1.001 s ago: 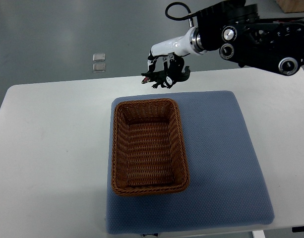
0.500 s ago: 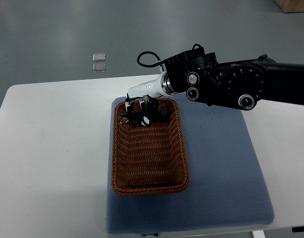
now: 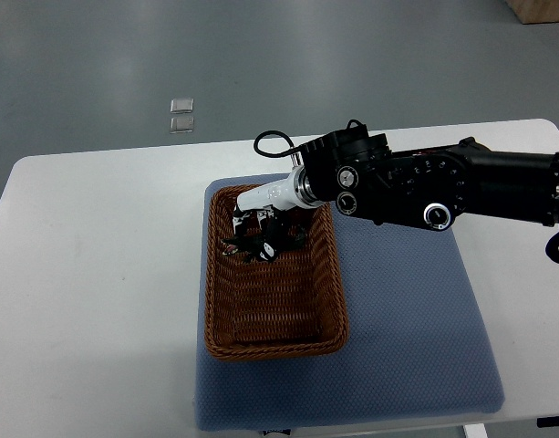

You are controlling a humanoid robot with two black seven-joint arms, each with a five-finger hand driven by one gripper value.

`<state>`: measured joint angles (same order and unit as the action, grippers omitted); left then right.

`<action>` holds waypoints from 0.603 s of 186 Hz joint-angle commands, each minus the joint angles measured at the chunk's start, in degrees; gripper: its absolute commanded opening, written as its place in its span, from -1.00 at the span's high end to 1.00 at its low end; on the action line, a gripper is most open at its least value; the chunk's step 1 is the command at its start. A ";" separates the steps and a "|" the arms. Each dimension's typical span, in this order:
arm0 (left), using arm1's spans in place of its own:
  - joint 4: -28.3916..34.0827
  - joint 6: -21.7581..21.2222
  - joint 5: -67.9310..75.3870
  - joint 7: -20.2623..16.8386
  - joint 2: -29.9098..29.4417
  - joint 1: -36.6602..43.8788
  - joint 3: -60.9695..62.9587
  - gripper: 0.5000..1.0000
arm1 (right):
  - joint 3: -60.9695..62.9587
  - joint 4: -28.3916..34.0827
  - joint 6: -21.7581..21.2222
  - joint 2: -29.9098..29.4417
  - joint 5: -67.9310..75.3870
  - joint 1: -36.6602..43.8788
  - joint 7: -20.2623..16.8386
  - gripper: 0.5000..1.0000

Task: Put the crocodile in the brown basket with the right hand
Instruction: 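Lower the held crocodile into the wicker basket with the right hand, then open the right hand fingers to release the crocodile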

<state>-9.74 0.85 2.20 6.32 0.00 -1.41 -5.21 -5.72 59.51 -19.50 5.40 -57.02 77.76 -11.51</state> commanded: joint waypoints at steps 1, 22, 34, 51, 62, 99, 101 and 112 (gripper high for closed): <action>0.07 -0.06 0.00 0.00 0.00 0.00 -0.07 -1.00 | 0.01 -0.27 -0.01 -0.04 -0.02 -0.50 0.00 0.66; -0.02 0.03 0.00 0.00 0.00 0.00 -0.07 -1.00 | 0.01 -0.54 -0.10 -0.12 0.07 -0.59 0.09 0.37; -0.02 0.03 0.00 0.00 0.00 0.09 0.02 -1.00 | 0.01 -0.54 -0.10 -0.04 0.07 -0.50 0.00 0.21; -0.02 -0.06 0.00 0.00 0.00 0.26 0.02 -1.00 | -0.08 -0.54 -0.18 0.05 0.16 -0.59 0.00 -0.05; -0.02 -0.05 0.00 0.00 0.00 0.35 0.02 -1.00 | -0.08 -0.62 -0.10 0.05 0.24 -0.59 0.00 -0.15; 0.07 -0.05 0.00 -0.08 0.00 0.35 0.02 -1.00 | 0.71 -0.62 -0.36 0.40 0.51 -0.50 0.09 -0.61; 0.07 -0.06 0.00 0.00 0.00 0.35 0.02 -1.00 | 0.71 -0.62 -0.45 0.40 0.51 -0.50 0.09 -0.62; 0.07 0.03 0.00 -0.08 0.00 0.35 0.02 -1.00 | 0.88 -0.62 -0.62 0.84 0.51 -0.42 0.09 -0.64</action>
<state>-9.69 0.83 2.20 6.33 0.00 -1.06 -5.18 -5.21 58.88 -19.87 5.76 -56.53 77.18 -11.44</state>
